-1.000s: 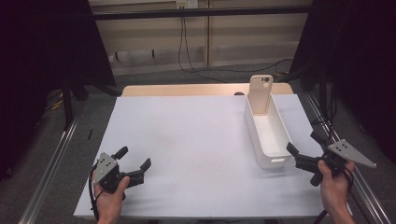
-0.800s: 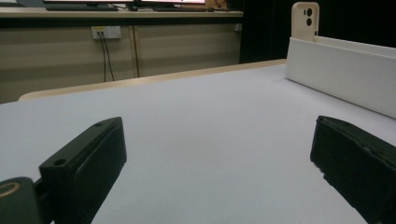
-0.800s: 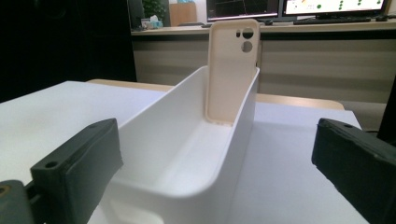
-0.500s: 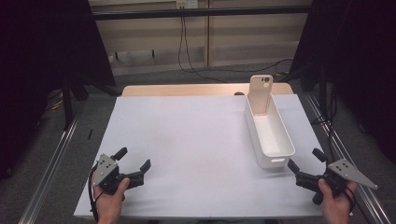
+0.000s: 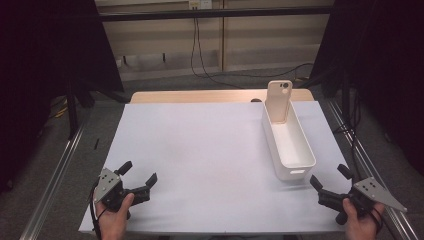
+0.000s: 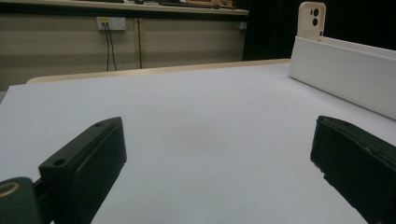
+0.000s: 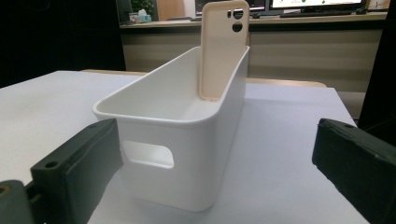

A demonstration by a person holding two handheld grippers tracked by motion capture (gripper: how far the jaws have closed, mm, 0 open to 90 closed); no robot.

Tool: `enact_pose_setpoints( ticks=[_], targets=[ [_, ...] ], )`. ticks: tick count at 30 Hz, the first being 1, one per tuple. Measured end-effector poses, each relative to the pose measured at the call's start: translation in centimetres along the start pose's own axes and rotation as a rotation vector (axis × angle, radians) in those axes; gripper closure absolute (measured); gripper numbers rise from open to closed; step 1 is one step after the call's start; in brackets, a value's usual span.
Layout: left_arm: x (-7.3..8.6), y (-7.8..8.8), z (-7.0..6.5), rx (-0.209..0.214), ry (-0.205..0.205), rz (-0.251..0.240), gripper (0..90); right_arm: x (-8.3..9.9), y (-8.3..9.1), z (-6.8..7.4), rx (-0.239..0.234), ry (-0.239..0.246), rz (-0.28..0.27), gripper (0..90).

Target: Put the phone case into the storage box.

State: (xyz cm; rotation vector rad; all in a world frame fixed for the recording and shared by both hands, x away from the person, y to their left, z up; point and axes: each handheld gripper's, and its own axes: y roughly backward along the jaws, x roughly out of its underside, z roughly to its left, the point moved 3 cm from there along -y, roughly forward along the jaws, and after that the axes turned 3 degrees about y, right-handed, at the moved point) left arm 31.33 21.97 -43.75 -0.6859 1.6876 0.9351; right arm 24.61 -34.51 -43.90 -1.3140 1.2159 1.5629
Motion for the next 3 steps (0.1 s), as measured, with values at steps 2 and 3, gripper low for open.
enact_pose_setpoints(
  ticks=[2, 3],
  targets=[
    [0.01, -0.02, -0.15, 0.0, -0.002, 0.001, 3.5, 0.08, -0.08, 0.17, -0.001, -0.002, 0.005, 1.1],
    [-0.01, -0.11, -0.24, 0.003, -0.006, 0.006, 3.5, 0.07, -0.09, 0.22, -0.003, -0.003, 0.003, 1.0]
  ],
)
